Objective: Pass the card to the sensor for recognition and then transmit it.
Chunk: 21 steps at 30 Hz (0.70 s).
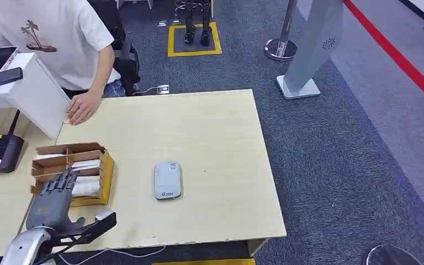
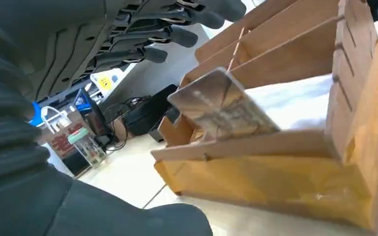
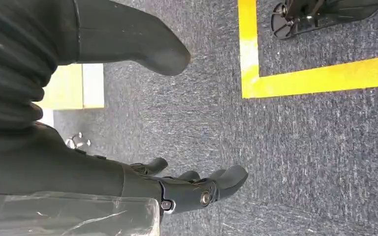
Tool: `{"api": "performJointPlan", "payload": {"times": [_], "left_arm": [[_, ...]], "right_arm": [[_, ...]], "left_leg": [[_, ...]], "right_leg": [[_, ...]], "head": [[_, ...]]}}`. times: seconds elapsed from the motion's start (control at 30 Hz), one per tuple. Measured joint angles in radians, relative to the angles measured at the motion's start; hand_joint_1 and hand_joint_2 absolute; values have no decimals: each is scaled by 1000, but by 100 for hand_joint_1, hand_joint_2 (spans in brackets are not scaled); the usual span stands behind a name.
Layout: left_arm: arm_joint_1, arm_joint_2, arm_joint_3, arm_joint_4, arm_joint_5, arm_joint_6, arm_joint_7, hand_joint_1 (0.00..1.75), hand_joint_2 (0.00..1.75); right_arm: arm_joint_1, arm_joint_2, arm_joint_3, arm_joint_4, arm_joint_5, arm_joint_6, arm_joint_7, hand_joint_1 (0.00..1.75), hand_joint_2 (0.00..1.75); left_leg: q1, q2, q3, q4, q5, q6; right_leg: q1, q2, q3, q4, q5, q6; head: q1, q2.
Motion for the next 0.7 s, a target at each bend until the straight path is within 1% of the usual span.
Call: {"api": "performJointPlan", "payload": {"times": [0.1,0.5,0.7], "left_arm": [[15,8,0,-15,0,-2,1,0,175],[29,8,3,-34,-2,-9,3,0,175],[29,8,25,-34,-5,-10,11,0,175]], "right_arm": [[-1,0,0,0,0,0,-1,0,175],[-1,0,0,0,0,-1,-1,0,175],[-1,0,0,0,1,-1,0,0,175]], "left_leg": [[0,0,0,0,0,0],[0,0,0,0,0,0],[0,0,0,0,0,0]], "right_leg": [[0,0,0,0,0,0],[0,0,0,0,0,0],[0,0,0,0,0,0]], "head": [[0,0],[0,0],[0,0]]}}
